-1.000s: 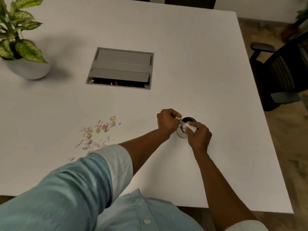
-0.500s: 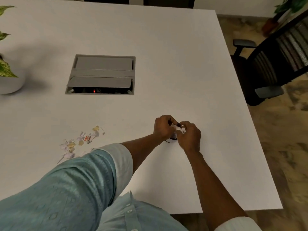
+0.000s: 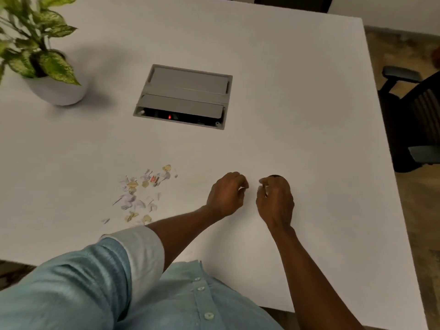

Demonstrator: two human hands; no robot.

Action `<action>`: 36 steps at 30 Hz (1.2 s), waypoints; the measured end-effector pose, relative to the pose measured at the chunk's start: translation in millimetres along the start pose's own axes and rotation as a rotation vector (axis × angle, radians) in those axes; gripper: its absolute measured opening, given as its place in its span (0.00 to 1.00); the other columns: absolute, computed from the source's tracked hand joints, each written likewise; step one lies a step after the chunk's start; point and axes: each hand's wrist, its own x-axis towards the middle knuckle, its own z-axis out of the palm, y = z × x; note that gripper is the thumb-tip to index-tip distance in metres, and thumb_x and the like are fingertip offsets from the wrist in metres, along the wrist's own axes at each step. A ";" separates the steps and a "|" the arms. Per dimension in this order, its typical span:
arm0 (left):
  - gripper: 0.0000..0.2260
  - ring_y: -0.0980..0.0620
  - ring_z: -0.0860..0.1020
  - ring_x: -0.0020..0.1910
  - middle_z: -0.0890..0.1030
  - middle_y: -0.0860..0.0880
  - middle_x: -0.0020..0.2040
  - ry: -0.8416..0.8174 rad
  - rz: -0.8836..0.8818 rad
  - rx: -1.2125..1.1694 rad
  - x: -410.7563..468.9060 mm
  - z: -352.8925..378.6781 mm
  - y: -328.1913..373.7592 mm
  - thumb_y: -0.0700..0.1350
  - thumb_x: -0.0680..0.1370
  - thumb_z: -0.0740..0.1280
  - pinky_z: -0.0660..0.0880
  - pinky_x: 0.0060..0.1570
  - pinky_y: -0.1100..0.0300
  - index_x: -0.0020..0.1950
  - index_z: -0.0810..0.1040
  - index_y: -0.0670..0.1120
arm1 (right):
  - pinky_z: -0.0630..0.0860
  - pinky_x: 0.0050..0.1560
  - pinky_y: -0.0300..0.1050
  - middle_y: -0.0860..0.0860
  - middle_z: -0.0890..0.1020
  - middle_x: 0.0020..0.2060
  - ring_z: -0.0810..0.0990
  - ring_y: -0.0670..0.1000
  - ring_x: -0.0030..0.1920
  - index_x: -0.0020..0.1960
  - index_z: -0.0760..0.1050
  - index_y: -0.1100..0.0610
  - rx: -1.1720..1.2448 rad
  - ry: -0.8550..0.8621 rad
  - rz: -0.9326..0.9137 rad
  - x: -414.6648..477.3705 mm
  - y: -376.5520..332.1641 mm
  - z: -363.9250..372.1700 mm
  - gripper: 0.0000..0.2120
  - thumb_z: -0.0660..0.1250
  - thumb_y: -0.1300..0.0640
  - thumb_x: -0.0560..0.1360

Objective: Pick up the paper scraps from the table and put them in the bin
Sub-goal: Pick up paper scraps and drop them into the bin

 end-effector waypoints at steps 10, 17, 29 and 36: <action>0.17 0.36 0.77 0.63 0.78 0.40 0.67 -0.005 -0.270 0.343 -165.4 -54.1 -151.6 0.44 0.73 0.78 0.81 0.55 0.47 0.60 0.81 0.41 | 0.82 0.48 0.49 0.44 0.78 0.50 0.81 0.45 0.44 0.58 0.78 0.47 0.072 -0.506 -0.054 -93.4 -33.4 74.5 0.14 0.74 0.48 0.75; 0.39 0.37 0.68 0.73 0.68 0.39 0.77 -0.105 -0.470 0.353 -225.1 -68.0 -193.1 0.63 0.73 0.75 0.74 0.67 0.46 0.75 0.69 0.42 | 0.80 0.57 0.51 0.48 0.73 0.59 0.81 0.50 0.54 0.70 0.67 0.48 -0.008 -0.774 -0.023 -139.4 -53.1 113.2 0.37 0.78 0.38 0.67; 0.28 0.41 0.61 0.78 0.60 0.42 0.80 -0.249 -0.471 0.109 -215.9 -68.5 -211.6 0.44 0.81 0.70 0.71 0.72 0.46 0.79 0.66 0.45 | 0.82 0.54 0.49 0.51 0.67 0.61 0.80 0.52 0.50 0.69 0.69 0.52 -0.029 -0.825 -0.160 -158.3 -103.3 150.3 0.33 0.80 0.57 0.70; 0.11 0.45 0.70 0.63 0.73 0.43 0.65 -0.297 -0.317 0.233 -219.2 -64.8 -215.3 0.38 0.81 0.64 0.73 0.57 0.49 0.64 0.75 0.42 | 0.79 0.54 0.45 0.52 0.71 0.59 0.79 0.53 0.52 0.60 0.74 0.54 -0.102 -0.861 -0.273 -149.6 -128.9 166.2 0.16 0.74 0.58 0.76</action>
